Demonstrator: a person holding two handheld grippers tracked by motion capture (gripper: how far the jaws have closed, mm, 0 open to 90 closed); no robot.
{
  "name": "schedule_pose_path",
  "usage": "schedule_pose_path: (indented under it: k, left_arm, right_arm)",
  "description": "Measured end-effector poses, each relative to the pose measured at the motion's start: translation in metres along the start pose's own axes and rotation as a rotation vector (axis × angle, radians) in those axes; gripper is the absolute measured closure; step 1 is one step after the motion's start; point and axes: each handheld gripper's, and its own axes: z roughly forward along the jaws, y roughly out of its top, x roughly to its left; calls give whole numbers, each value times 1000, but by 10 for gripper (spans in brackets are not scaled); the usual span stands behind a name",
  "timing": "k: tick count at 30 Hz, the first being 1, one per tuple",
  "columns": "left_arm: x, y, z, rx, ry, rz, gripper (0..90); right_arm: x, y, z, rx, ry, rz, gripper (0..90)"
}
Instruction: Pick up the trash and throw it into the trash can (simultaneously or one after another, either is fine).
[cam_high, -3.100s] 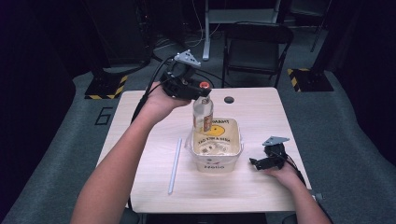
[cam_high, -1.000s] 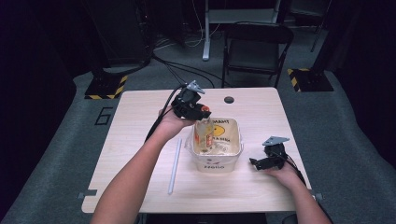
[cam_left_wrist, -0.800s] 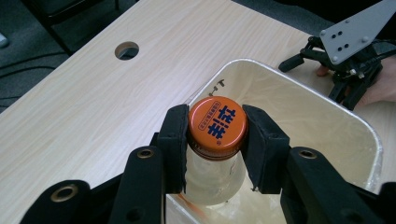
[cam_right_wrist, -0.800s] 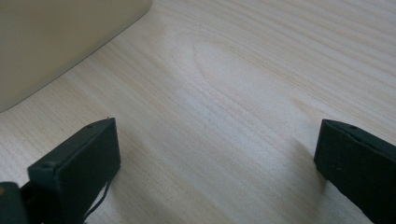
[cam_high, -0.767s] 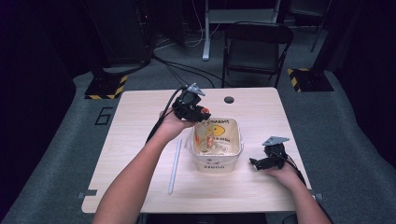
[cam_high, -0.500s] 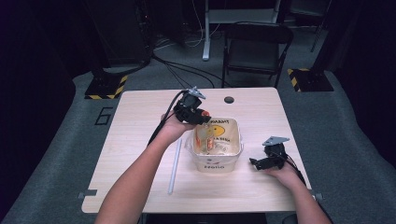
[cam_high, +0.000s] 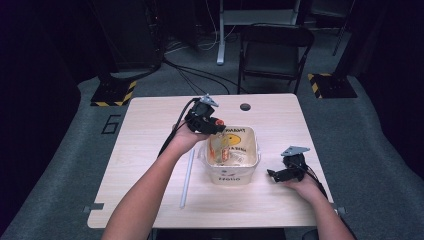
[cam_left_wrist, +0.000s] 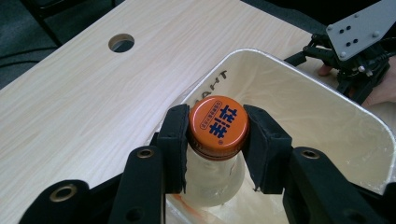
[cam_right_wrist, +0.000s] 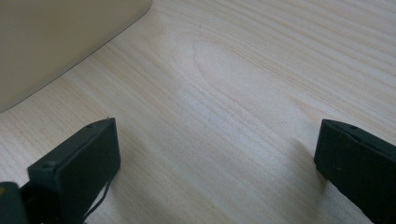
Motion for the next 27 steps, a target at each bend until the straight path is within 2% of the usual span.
schedule_pose_path:
  k: [3, 8, 16, 20, 27]
  left_arm:
    - [0, 0, -2, -24, -5, -12, 539]
    - [-4, -2, -14, -61, 12, -1, 478]
    - [-3, -18, -34, -100, 20, -17, 477]
    - [1, -30, -46, -111, 30, -42, 481]
    - [6, -47, -56, -128, 50, -75, 484]
  right_arm:
    - [0, 0, 0, 0, 0, 0, 0]
    - [0, 0, 0, 0, 0, 0, 0]
    - [0, 0, 0, 0, 0, 0, 0]
    - [0, 0, 0, 0, 0, 0, 0]
    - [0, 0, 0, 1, -2, 3, 0]
